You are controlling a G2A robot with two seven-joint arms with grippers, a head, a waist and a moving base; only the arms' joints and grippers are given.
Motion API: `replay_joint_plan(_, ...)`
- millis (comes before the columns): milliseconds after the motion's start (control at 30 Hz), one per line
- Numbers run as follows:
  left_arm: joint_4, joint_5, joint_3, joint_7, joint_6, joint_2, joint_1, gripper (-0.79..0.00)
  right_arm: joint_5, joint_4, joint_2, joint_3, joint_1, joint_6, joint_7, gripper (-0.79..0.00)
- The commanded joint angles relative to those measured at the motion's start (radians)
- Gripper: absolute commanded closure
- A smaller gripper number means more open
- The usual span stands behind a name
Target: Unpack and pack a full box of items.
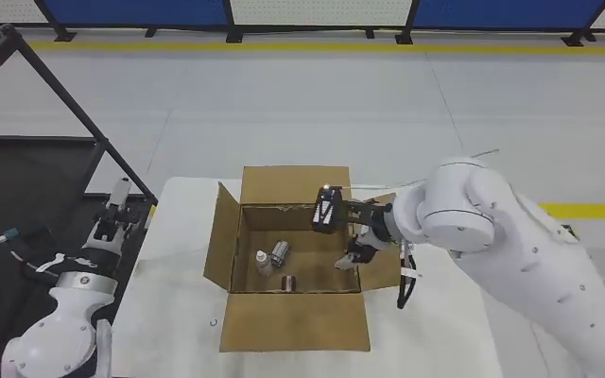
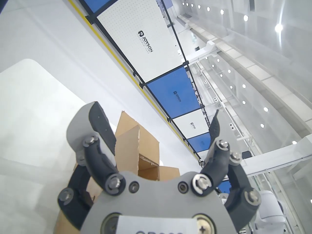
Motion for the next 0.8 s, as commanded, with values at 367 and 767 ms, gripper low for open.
replay_joint_plan(367,0.022,-0.179,-0.129,-0.180,-0.119,0.019,0.083,-0.785,-0.038,0.127,-0.088,-0.131,0.060,0.053,-0.166,-0.785)
replay_joint_plan(767,0.024,-0.178,-0.127,-0.180,-0.118,0.019,0.085,-0.785,-0.038,0.134,-0.088,-0.133,0.053,0.056,-0.174,-0.785)
